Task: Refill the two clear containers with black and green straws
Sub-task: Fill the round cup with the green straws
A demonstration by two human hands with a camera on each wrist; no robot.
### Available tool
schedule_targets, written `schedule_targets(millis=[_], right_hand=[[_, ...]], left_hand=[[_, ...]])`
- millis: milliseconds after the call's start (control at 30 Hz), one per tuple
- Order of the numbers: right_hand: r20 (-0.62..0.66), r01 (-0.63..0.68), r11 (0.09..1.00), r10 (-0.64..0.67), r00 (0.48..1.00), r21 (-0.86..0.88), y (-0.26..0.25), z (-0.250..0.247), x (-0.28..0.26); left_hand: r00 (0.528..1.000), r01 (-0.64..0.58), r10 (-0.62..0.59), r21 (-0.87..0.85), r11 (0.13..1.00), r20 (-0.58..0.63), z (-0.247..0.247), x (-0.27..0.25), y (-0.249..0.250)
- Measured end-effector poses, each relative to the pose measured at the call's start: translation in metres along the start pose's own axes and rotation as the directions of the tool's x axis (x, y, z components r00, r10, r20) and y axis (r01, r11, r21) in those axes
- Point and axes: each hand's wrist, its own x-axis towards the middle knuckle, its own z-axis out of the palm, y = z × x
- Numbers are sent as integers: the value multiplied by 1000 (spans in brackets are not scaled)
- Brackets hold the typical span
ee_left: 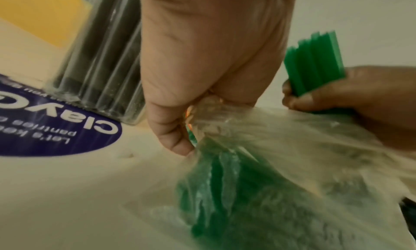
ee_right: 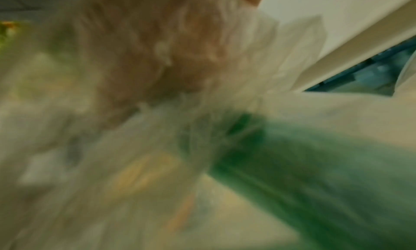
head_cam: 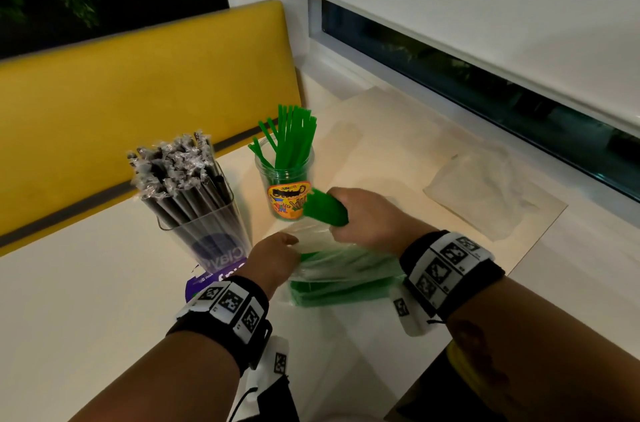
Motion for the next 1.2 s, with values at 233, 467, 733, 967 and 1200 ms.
schedule_targets(millis=[233,467,733,967,1200], right_hand=[[-317,133,668,162,935,732,-25,-65,6],[-628,391,545,362,689,742,-37,-113,38],[-773,358,856,73,631,373,-73,-102,74],[-736,391,819,55,674,419,-93,-83,101],[-698,418,752,78,712,511,-99,-68,116]], left_hand=[[967,-202,236,274,940,-95,-3,-11,15],[841,-444,387,-72,893,-379,-17,-34,55],[915,-292,115,-439,850,-386,-15,-3,87],[909,-304,166,-333,893,-383,-20,32,83],[842,-394,223,-278,876,-491,-15,52,76]])
